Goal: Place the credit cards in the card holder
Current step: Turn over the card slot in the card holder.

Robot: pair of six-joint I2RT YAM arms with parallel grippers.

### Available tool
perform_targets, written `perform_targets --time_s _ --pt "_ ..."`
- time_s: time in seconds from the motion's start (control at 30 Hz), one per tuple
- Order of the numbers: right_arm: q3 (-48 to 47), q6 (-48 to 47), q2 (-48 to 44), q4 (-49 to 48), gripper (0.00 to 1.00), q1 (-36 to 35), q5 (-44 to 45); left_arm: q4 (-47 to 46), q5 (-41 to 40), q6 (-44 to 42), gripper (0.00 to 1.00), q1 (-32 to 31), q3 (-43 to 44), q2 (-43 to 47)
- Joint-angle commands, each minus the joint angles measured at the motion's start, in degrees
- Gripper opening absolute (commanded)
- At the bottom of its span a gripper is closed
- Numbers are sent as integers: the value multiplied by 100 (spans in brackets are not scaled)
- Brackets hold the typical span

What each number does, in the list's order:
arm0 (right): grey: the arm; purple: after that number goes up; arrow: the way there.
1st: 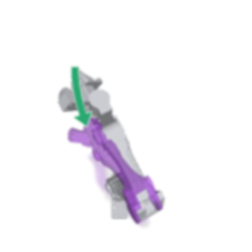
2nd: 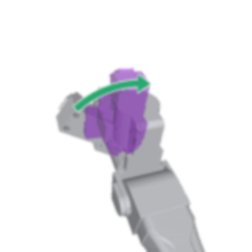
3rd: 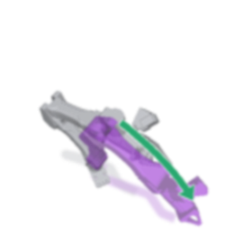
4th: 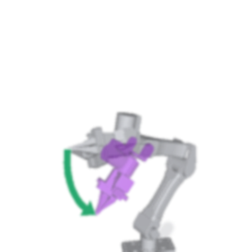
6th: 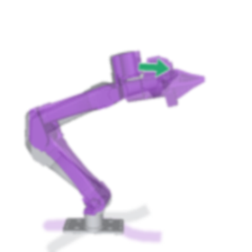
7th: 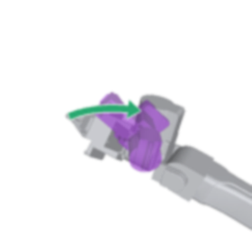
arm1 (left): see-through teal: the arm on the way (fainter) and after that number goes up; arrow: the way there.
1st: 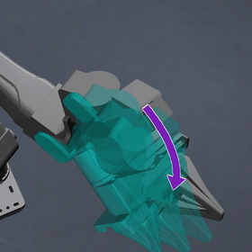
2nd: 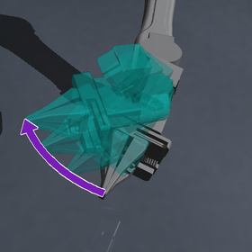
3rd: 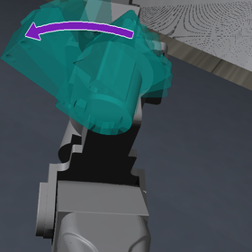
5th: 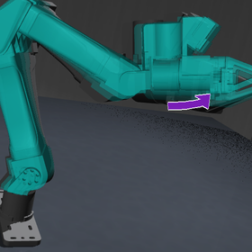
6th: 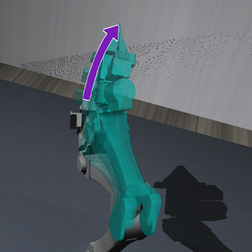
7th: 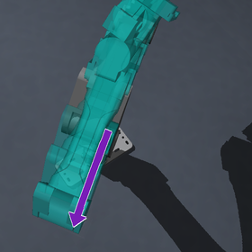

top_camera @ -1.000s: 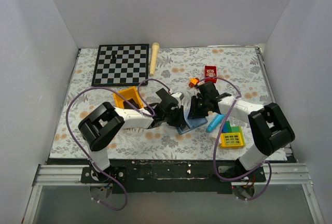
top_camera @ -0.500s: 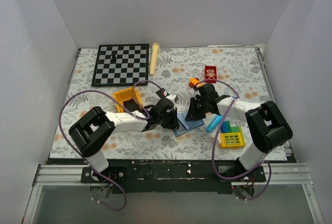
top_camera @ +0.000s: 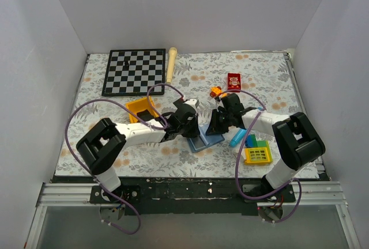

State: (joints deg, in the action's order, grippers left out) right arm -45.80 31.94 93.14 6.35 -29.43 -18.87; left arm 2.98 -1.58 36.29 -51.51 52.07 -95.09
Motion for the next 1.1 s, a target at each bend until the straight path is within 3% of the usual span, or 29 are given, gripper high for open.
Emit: perform_targets --time_s 0.0,0.5,0.77,1.07 --pt "106 75 -191 -125 15 43 -195 -78 70 -61 0 -17 189 -387" --pt "150 137 -455 -20 15 183 -170 -193 71 71 0 -17 -478 -195" --pt "159 31 -578 253 26 227 130 -263 132 123 0 -17 -541 -308" --pt "133 -30 -499 341 27 236 95 -263 158 141 0 -17 -409 -484"
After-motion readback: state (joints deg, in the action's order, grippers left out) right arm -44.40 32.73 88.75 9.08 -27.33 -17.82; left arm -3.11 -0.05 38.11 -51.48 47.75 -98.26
